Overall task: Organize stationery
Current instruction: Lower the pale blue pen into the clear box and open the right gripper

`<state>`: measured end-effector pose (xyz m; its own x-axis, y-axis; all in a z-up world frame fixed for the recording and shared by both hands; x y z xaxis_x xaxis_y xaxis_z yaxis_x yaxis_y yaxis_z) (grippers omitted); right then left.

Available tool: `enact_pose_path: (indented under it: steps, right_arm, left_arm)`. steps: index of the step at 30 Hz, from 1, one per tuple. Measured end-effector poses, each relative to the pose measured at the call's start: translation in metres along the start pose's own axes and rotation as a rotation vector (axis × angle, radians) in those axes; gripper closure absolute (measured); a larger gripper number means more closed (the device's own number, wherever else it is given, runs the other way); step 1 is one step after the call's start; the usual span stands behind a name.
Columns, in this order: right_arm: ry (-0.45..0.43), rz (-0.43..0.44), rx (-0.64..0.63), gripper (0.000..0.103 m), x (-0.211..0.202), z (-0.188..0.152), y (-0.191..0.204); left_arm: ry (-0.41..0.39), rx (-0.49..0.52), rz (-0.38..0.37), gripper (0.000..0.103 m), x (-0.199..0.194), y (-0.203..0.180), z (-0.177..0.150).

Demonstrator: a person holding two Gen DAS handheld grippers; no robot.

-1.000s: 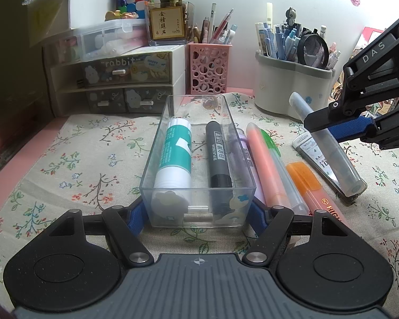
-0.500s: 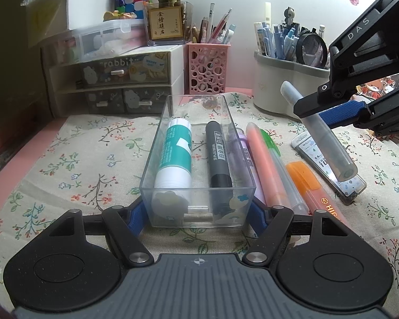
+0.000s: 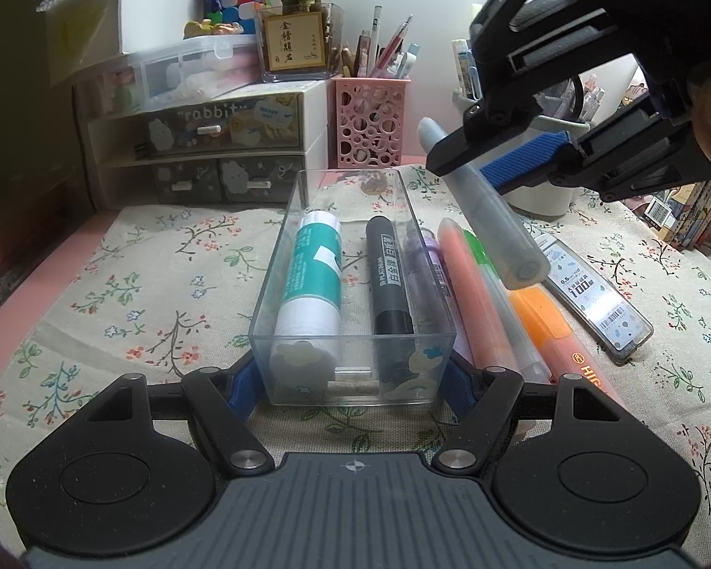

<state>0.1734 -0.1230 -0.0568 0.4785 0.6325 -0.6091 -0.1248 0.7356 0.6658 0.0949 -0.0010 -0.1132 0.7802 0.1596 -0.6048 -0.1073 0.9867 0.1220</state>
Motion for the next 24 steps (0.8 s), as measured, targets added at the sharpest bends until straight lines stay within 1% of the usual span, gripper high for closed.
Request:
enact_pose_path:
  steps: [4,8,11,13,15,24]
  right_arm:
    - [0.009,0.016,0.024,0.093,0.01,0.004,0.003]
    - [0.065,0.069,0.07,0.093,0.028,0.003,0.002]
    - [0.07,0.051,0.07,0.093,0.036,0.005,0.003]
    - [0.068,0.065,0.076,0.093,0.038,0.006,0.004]
    - [0.068,0.058,0.078,0.093,0.04,0.007,0.004]
    - [0.107,0.014,0.037,0.093,0.05,0.004,0.007]
  left_arm:
    - [0.0,0.0,0.0,0.03,0.0,0.0,0.0]
    - [0.0,0.0,0.0,0.03,0.0,0.0,0.0]
    - [0.0,0.0,0.0,0.03,0.0,0.0,0.0]
    - [0.0,0.0,0.0,0.03,0.0,0.0,0.0]
    - [0.0,0.0,0.0,0.03,0.0,0.0,0.0]
    - [0.0,0.0,0.0,0.03,0.0,0.0,0.0]
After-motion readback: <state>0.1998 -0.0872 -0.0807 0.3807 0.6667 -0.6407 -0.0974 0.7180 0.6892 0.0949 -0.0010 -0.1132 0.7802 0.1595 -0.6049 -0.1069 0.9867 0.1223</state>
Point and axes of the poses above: each gripper's, at about its wrist camera, not at the fingertips, and x roughly the way its jaws point, y to its left, z to its top, the point moved 4 cm from there along x, roughly the way its jaws point, and after that the axes turned 10 degrees about z, right-handed, at the moved point
